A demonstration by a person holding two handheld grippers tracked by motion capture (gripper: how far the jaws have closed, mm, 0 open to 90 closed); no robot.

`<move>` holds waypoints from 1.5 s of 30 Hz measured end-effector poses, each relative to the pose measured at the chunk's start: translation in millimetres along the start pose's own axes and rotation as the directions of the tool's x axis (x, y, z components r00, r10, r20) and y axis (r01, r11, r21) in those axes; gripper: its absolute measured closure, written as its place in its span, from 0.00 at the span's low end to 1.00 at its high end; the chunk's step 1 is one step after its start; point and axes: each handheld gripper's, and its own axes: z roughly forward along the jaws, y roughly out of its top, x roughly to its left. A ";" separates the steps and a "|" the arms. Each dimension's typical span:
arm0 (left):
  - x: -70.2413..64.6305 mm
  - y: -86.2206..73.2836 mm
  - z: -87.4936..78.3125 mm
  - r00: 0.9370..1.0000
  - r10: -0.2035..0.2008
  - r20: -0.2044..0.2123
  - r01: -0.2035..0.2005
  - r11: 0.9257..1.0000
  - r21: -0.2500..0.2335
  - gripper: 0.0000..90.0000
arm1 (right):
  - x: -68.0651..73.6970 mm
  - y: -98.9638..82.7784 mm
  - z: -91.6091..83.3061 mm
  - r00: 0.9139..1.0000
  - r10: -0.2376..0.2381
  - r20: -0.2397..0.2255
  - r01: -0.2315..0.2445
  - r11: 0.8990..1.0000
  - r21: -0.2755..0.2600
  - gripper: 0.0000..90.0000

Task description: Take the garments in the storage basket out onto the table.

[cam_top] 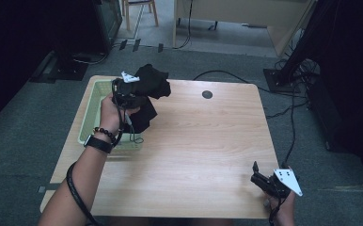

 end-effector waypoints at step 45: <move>-94.3 -17.7 57.5 0.987 0.014 0.160 -0.022 0.999 0.047 0.76 | -0.2 -0.2 -0.3 1.000 0.003 -0.003 -0.003 1.000 -0.011 0.00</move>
